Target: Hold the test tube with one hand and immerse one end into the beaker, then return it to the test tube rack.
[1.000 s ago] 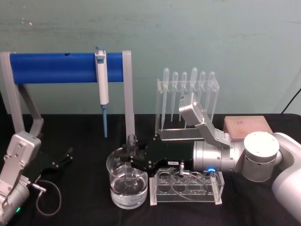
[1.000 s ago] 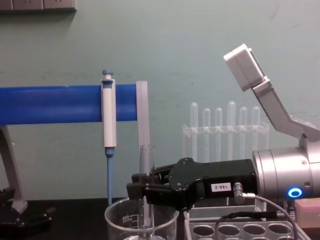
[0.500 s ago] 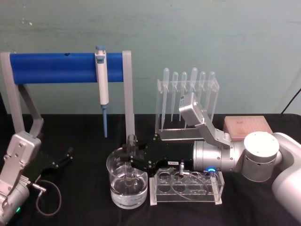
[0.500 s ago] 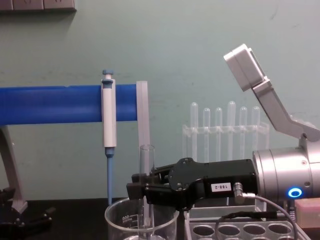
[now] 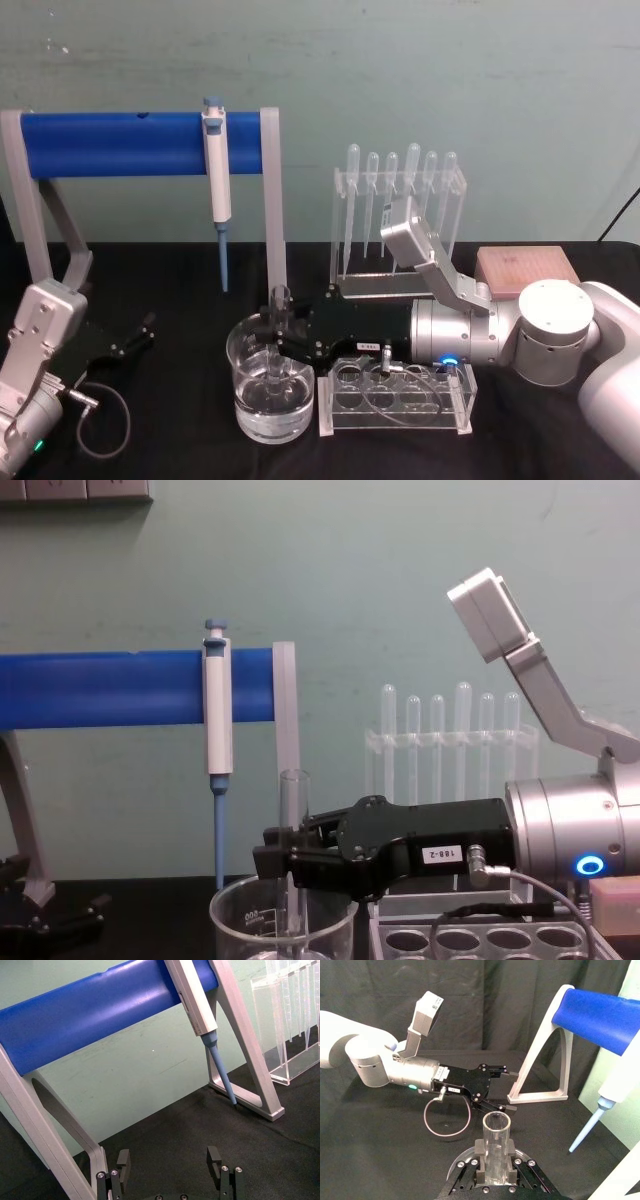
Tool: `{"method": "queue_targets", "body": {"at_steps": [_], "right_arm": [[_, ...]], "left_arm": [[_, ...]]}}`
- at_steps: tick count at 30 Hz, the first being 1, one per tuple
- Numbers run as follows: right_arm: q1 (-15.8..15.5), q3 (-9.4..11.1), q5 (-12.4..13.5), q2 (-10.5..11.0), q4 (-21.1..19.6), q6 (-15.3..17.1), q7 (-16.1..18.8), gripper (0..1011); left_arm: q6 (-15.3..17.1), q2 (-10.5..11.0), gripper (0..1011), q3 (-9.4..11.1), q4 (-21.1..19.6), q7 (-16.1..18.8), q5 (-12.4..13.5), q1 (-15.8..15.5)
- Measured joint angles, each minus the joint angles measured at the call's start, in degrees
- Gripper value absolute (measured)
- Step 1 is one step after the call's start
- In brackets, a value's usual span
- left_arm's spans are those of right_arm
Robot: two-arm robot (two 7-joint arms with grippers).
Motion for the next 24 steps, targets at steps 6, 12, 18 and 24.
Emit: {"method": "queue_targets", "body": {"at_steps": [6, 12, 18, 24], "right_arm": [[0.0, 0.0, 0.0, 0.0, 0.0, 0.0, 0.0, 225], [0.0, 0.0, 0.0, 0.0, 0.0, 0.0, 0.0, 225], [0.0, 0.0, 0.0, 0.0, 0.0, 0.0, 0.0, 225], [0.0, 0.0, 0.0, 0.0, 0.0, 0.0, 0.0, 225]], "left_arm": [[0.0, 0.0, 1000, 0.0, 0.0, 0.0, 0.0, 0.0], [0.0, 0.0, 1000, 0.0, 0.0, 0.0, 0.0, 0.0], [0.0, 0.0, 1000, 0.0, 0.0, 0.0, 0.0, 0.0], [0.0, 0.0, 1000, 0.0, 0.0, 0.0, 0.0, 0.0]]}}
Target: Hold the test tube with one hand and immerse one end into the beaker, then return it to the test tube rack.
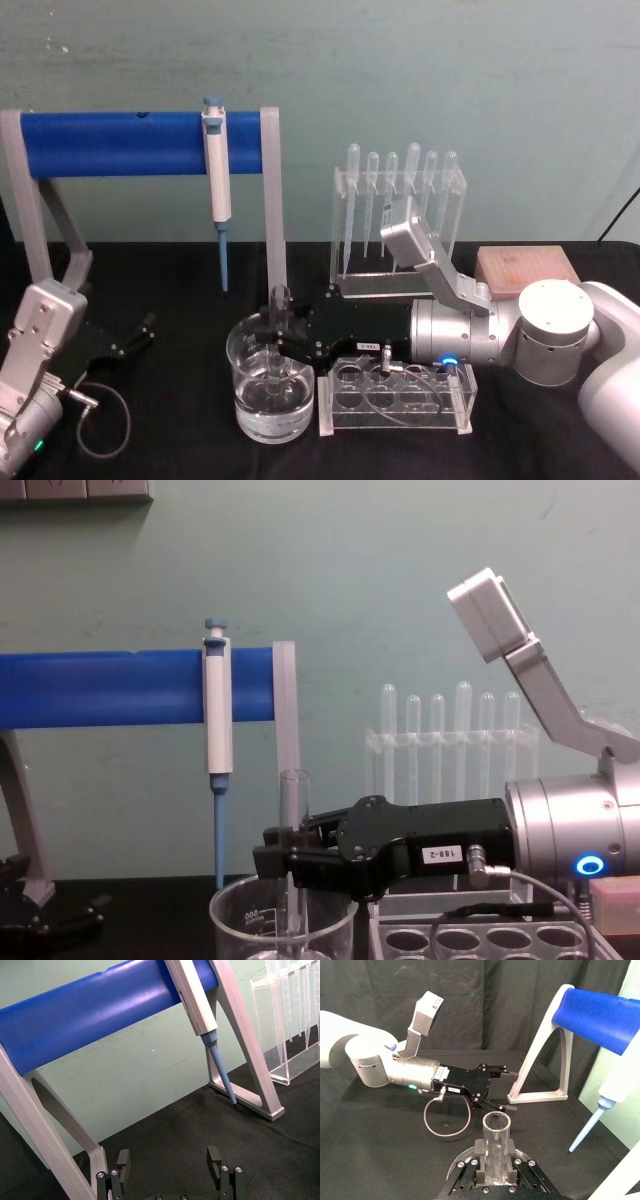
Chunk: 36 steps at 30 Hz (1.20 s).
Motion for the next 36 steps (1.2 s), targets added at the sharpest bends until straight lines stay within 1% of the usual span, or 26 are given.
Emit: {"method": "queue_targets", "body": {"at_steps": [36], "right_arm": [[0.0, 0.0, 0.0, 0.0, 0.0, 0.0, 0.0, 225]], "left_arm": [[0.0, 0.0, 1000, 0.0, 0.0, 0.0, 0.0, 0.0]]}}
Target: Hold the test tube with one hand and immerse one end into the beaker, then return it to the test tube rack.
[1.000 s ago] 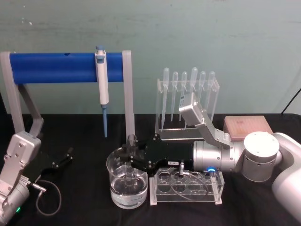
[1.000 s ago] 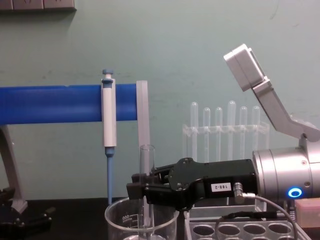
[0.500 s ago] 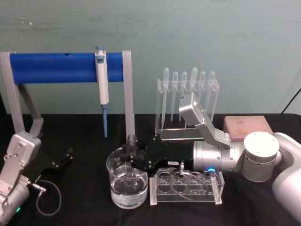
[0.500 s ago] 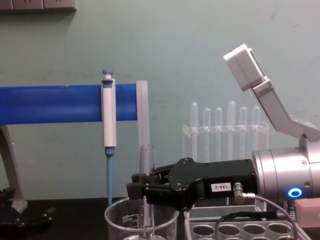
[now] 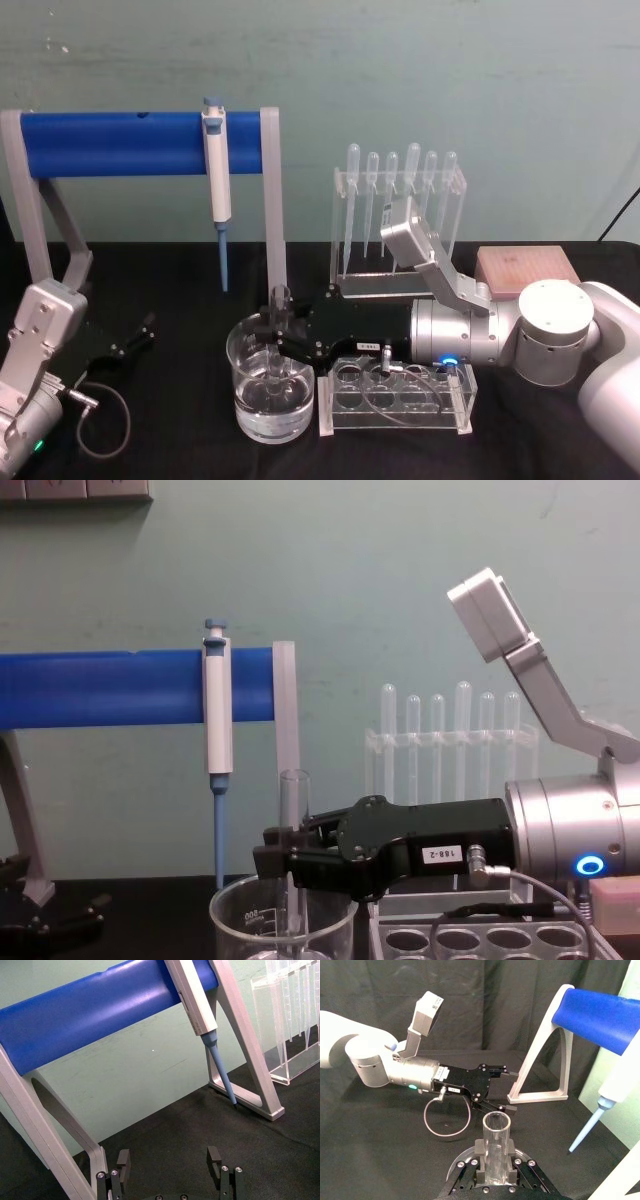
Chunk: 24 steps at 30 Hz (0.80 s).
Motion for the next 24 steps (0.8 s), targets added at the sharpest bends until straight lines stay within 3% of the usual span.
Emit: {"method": "queue_targets", "body": {"at_steps": [24], "right_arm": [[0.0, 0.0, 0.0, 0.0, 0.0, 0.0, 0.0, 226]], "left_arm": [[0.0, 0.0, 1000, 0.0, 0.0, 0.0, 0.0, 0.0]]}}
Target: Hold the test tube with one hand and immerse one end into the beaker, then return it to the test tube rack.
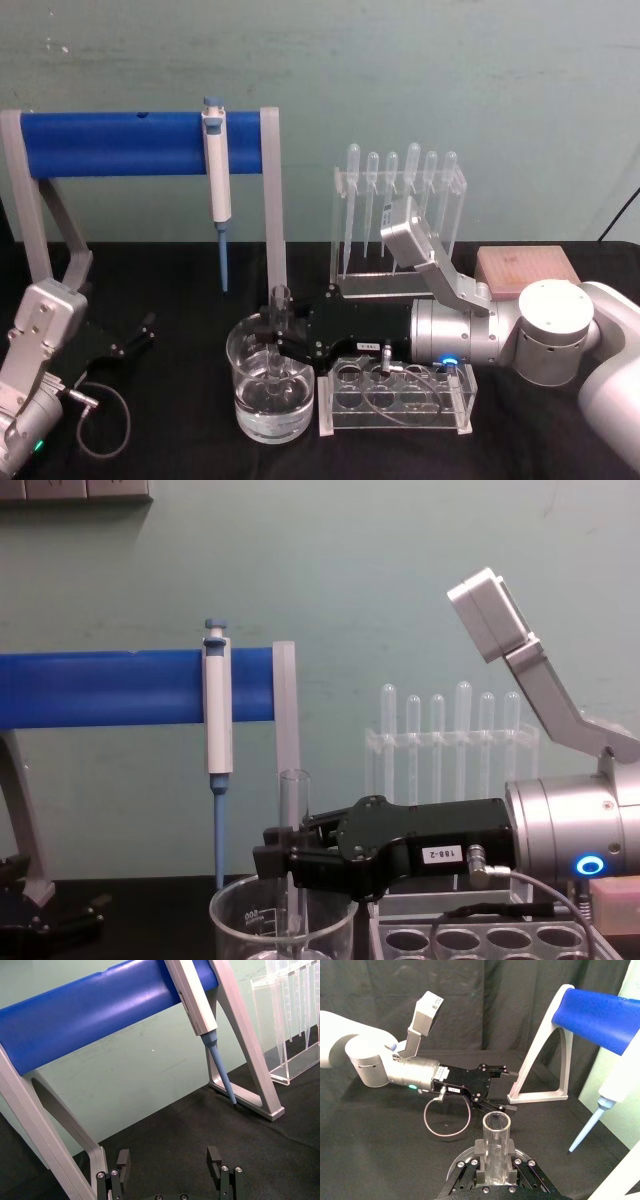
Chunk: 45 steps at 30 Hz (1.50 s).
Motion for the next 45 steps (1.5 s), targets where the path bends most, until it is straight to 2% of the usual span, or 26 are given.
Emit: {"method": "queue_targets", "body": {"at_steps": [31, 37, 45], "right_arm": [[0.1, 0.3, 0.0, 0.0, -0.4, -0.2, 0.0, 226], [0.1, 0.8, 0.1, 0.8, -2.5, 0.5, 0.0, 225], [0.3, 1.4, 1.0, 3.1, -8.0, 3.7, -0.7, 225]], "left_arm": [[0.0, 0.0, 1000, 0.0, 0.0, 0.0, 0.0, 0.0], [0.0, 0.0, 1000, 0.0, 0.0, 0.0, 0.0, 0.0], [0.0, 0.0, 1000, 0.0, 0.0, 0.0, 0.0, 0.0]]}}
